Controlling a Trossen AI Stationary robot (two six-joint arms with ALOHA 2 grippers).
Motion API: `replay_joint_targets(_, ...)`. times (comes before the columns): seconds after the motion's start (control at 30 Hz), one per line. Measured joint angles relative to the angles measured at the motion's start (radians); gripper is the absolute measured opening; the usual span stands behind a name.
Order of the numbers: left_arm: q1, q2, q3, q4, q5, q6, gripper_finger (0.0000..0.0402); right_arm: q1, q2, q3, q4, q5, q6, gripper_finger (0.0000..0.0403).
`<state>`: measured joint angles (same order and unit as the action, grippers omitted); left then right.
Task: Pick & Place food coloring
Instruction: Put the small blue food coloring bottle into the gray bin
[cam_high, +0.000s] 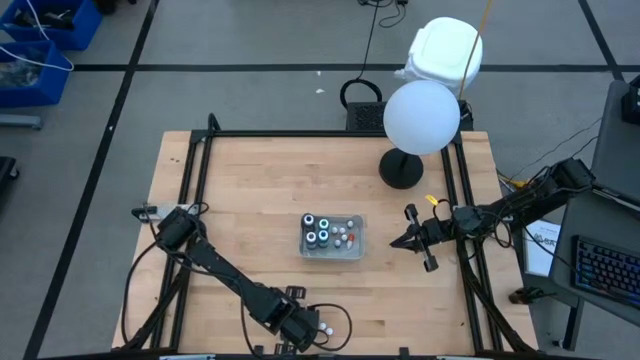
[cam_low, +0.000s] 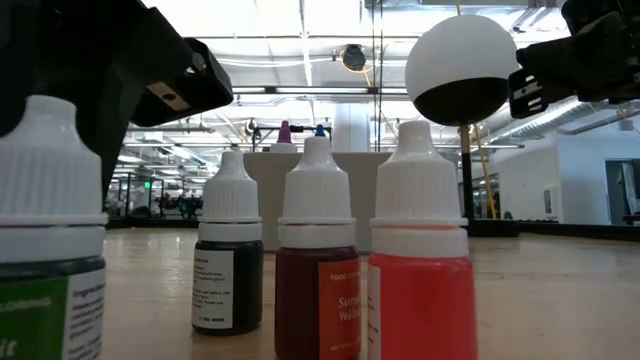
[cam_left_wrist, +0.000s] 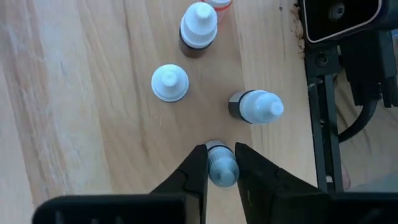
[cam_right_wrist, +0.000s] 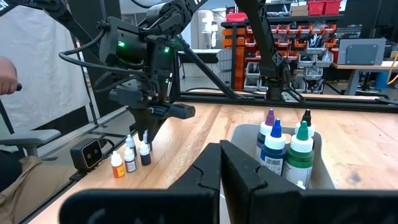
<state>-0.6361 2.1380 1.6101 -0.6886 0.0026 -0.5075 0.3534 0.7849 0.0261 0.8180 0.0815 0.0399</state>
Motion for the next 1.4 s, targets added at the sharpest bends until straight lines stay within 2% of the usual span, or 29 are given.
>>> replay_joint_targets(0.17,0.001,-0.023,0.000,-0.074,0.000,0.016,0.0074,0.000,0.000,0.000,0.000,0.000,0.000,0.0000)
replay_joint_targets(0.33,0.006,-0.110,-0.001,-0.101,-0.011,0.087,0.0072,0.000,0.000,0.000,-0.001,0.000,0.000,0.0000)
replay_joint_targets(0.73,0.015,-0.312,0.000,-0.278,-0.206,0.248,0.0064,0.000,0.000,0.000,-0.008,0.000,0.001,0.0000)
replay_joint_targets(0.97,0.029,-0.409,-0.011,-0.320,-0.250,0.289,0.0063,0.000,0.000,0.000,-0.008,0.000,0.001,0.0000)
replay_joint_targets(1.1,0.042,-0.522,-0.104,-0.245,-0.279,0.319,0.0063,0.000,0.000,0.000,-0.008,0.000,0.001,0.0000)
replay_joint_targets(1.4,0.096,-0.842,-0.536,0.137,-0.291,0.304,0.0063,0.000,0.000,0.000,-0.015,0.000,0.001,0.0000)
